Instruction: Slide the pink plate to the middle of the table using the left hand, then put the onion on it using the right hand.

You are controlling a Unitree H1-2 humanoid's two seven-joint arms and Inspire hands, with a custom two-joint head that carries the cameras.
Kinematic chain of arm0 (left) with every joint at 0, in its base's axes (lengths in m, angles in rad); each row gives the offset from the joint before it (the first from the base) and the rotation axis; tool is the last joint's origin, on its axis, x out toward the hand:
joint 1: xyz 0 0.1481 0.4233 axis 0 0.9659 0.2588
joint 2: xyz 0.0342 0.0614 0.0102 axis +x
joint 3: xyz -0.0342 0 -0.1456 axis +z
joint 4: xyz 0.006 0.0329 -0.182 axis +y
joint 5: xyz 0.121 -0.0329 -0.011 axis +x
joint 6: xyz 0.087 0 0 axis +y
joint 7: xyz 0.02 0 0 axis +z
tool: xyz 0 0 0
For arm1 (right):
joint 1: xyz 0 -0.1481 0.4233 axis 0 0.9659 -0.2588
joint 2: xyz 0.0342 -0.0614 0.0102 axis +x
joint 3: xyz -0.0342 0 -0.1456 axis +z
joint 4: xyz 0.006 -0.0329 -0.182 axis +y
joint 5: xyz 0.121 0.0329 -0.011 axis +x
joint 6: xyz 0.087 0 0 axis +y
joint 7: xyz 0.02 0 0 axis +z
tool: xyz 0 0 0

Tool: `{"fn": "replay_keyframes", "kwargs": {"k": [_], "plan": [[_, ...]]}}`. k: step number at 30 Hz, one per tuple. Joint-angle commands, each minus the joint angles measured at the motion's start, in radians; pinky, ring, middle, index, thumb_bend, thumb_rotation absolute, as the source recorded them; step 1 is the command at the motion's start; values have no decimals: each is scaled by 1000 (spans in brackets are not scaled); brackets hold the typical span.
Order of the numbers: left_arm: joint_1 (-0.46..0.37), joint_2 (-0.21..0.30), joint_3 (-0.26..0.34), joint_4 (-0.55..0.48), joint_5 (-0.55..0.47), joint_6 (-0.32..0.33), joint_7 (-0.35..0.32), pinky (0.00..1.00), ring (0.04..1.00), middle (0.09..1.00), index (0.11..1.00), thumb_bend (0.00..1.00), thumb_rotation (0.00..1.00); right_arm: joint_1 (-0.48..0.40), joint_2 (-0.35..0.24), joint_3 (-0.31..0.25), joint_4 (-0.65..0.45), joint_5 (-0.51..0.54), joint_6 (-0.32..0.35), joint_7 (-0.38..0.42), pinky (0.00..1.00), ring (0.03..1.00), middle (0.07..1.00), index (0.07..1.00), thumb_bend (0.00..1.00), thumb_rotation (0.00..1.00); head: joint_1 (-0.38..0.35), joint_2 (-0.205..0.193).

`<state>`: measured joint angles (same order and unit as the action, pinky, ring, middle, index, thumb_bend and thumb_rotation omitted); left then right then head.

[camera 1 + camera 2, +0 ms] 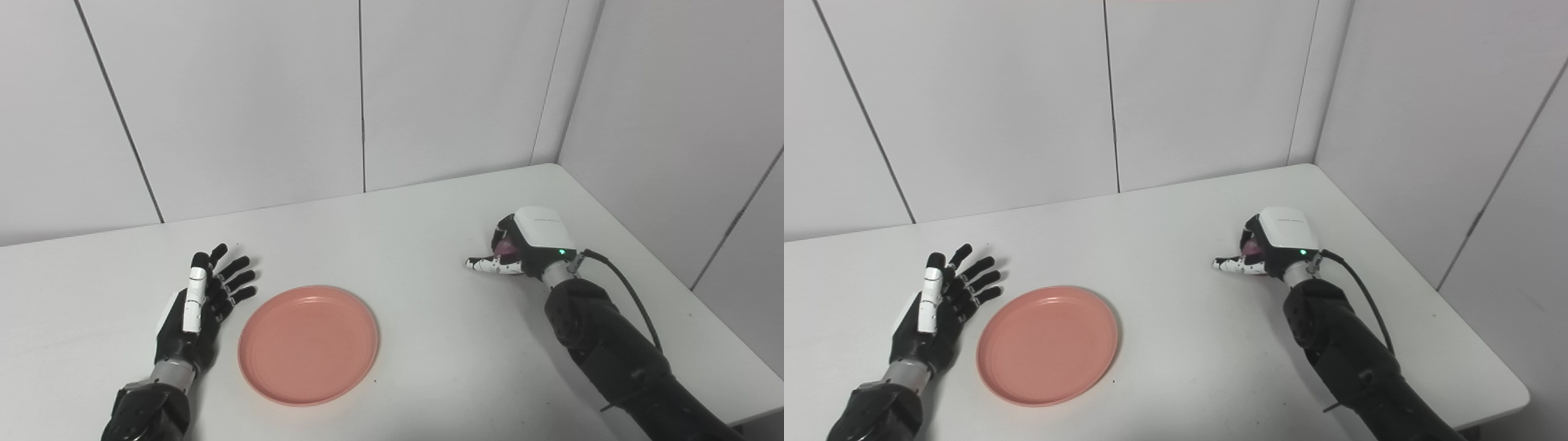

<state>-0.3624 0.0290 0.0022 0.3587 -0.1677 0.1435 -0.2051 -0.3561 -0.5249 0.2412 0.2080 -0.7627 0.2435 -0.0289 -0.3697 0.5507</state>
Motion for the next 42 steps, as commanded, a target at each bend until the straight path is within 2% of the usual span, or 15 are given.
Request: {"fn": "replay_keyframes", "kwargs": {"k": [1, 10, 14, 16, 19, 22, 26, 27, 28, 32, 35, 37, 42], "plan": [[48, -1, -9, 37, 5, 92, 7, 780, 814, 846, 944, 703, 967, -69, -18, -12, -59, -10, -6, 10, 103, 157, 229, 302, 452, 496, 0, 1], [50, -12, -10, 40, 7, 90, 12, 776, 807, 840, 935, 714, 962, -122, 13, -1, -226, -68, 11, 95, 100, 155, 227, 310, 468, 547, 17, 1], [56, -21, -12, 29, 8, 94, 20, 782, 809, 840, 931, 709, 958, -139, 33, 7, -282, -92, -11, 110, 105, 159, 232, 311, 475, 541, 33, -5], [57, -23, -14, 29, 9, 92, 22, 781, 812, 839, 930, 704, 961, -145, 45, 12, -305, -100, -21, 119, 100, 153, 226, 303, 482, 575, 49, -9], [59, -33, -15, 31, 7, 93, 27, 778, 820, 839, 926, 699, 961, -155, 69, 26, -332, -101, -37, 134, 89, 141, 216, 291, 474, 541, 96, -12], [59, -45, -21, 39, 15, 85, 35, 781, 818, 833, 925, 697, 962, -164, 95, 48, -337, -106, -48, 146, 98, 151, 226, 297, 472, 556, 129, -18], [57, -66, -31, 40, 27, 79, 56, 790, 806, 824, 923, 704, 959, -172, 117, 83, -316, -124, -90, 134, 117, 176, 252, 316, 474, 517, 190, -19], [57, -70, -33, 39, 29, 78, 61, 789, 805, 824, 923, 709, 958, -171, 118, 84, -312, -125, -98, 131, 118, 179, 252, 314, 475, 532, 190, -19], [56, -74, -35, 39, 28, 74, 63, 780, 804, 821, 921, 709, 961, -170, 125, 89, -307, -121, -114, 130, 119, 178, 249, 311, 475, 549, 219, -19], [58, -93, -40, 39, 31, 66, 72, 772, 801, 820, 918, 714, 966, -167, 148, 95, -292, -100, -168, 124, 114, 170, 241, 302, 482, 568, 282, -16], [61, -107, -43, 36, 37, 68, 86, 763, 795, 821, 910, 719, 965, -163, 160, 96, -283, -85, -205, 112, 109, 165, 236, 291, 482, 524, 311, -13], [63, -118, -46, 40, 41, 62, 93, 758, 792, 819, 908, 723, 964, -159, 170, 100, -277, -78, -231, 99, 109, 163, 235, 293, 484, 520, 362, -9], [70, -141, -44, 35, 41, 64, 113, 759, 780, 810, 895, 725, 950, -150, 188, 96, -279, -58, -254, 104, 97, 150, 226, 284, 478, 510, 419, -2]]}}
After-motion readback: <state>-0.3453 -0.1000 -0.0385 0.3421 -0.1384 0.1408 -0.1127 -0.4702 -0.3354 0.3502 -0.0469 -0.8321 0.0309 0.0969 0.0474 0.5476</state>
